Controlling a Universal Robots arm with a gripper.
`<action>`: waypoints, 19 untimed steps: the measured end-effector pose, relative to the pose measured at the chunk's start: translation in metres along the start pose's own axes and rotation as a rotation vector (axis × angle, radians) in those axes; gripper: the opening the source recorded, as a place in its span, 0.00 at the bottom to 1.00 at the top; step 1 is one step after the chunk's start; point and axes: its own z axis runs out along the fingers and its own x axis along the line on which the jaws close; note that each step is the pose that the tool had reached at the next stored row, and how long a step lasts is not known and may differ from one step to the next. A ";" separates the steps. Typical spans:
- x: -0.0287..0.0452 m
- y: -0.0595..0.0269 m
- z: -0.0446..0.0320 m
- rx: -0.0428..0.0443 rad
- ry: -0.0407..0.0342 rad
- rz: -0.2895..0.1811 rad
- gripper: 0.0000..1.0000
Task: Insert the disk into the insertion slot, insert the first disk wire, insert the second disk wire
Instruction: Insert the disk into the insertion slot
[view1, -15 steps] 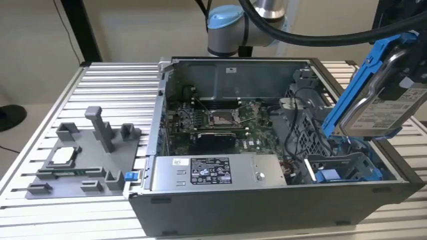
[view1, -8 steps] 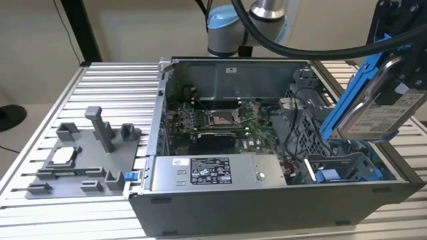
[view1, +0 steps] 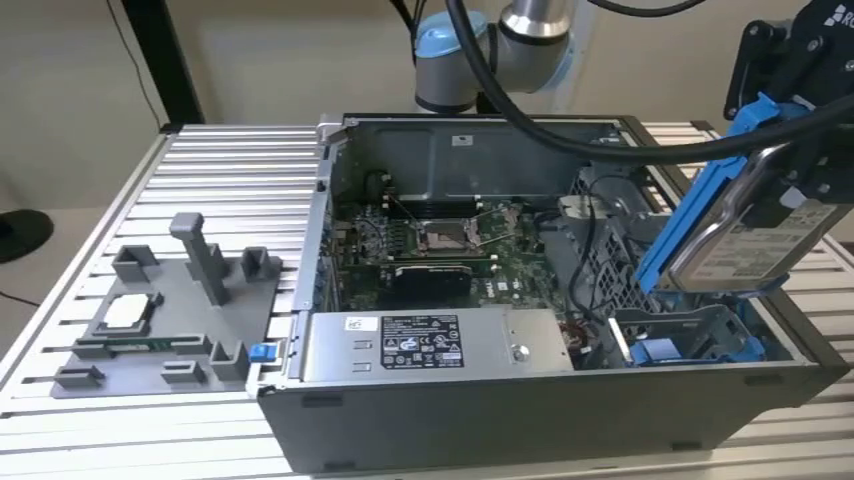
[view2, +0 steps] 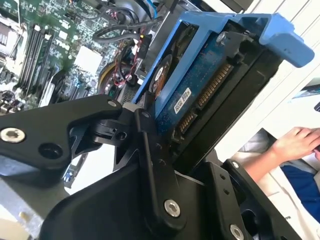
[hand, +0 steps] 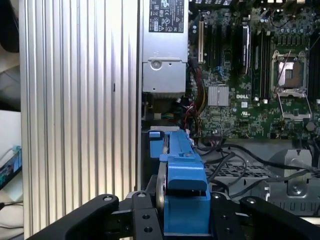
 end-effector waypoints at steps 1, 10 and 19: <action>0.0000 -0.0001 0.0019 0.0001 0.0001 -0.002 0.00; 0.0000 -0.0006 0.0147 0.0003 0.0008 -0.018 0.00; -0.0001 -0.0012 0.0275 0.0004 0.0010 -0.026 0.00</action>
